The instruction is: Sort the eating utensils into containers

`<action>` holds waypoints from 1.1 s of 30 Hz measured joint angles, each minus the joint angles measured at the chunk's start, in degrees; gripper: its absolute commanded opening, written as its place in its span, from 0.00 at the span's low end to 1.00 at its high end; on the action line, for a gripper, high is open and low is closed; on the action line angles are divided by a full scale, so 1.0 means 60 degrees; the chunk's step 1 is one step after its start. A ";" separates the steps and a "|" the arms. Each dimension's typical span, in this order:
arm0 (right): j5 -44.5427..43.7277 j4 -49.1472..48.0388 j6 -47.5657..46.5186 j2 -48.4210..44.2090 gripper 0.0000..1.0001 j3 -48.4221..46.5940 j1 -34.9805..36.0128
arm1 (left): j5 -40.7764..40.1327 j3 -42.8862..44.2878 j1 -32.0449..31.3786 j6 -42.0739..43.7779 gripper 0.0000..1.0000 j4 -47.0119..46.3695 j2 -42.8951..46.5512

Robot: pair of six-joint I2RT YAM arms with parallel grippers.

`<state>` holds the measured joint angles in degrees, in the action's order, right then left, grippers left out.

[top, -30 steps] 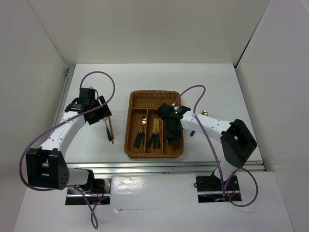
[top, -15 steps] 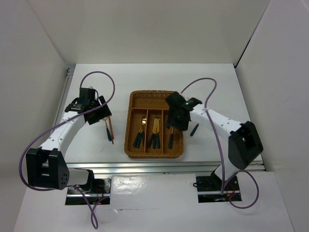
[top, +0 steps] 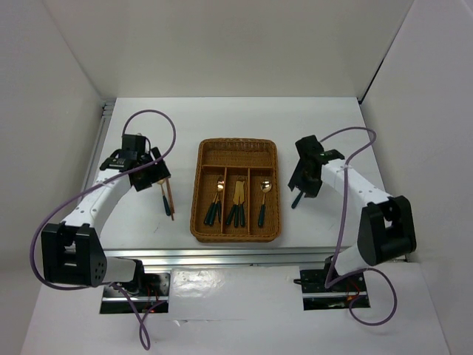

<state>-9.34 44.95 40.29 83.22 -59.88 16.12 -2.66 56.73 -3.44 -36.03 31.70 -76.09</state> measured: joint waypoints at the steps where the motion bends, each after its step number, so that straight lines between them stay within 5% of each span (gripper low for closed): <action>1: 0.0033 -0.0011 0.0004 0.0211 0.55 0.0157 -0.0029 | 0.0000 0.0000 0.0000 0.0000 0.82 0.0000 -0.0047; 23: 0.0087 -0.1155 -0.0025 0.2106 0.45 0.0696 -0.0044 | -0.0025 0.0066 0.0259 0.0004 0.82 0.0029 -0.0182; 29: 0.0025 -0.1290 -0.0015 0.2113 0.16 0.0743 -0.0044 | -0.0044 0.0066 0.0259 -0.0004 0.82 0.0040 -0.0182; 33: 0.0025 -0.1326 0.0066 0.2113 0.08 0.0736 -0.0044 | -0.0047 0.0124 0.0259 -0.0004 0.82 0.0087 -0.0189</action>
<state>-9.19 36.99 40.69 95.90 -55.46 15.86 -2.94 57.47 -1.89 -36.05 32.23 -77.23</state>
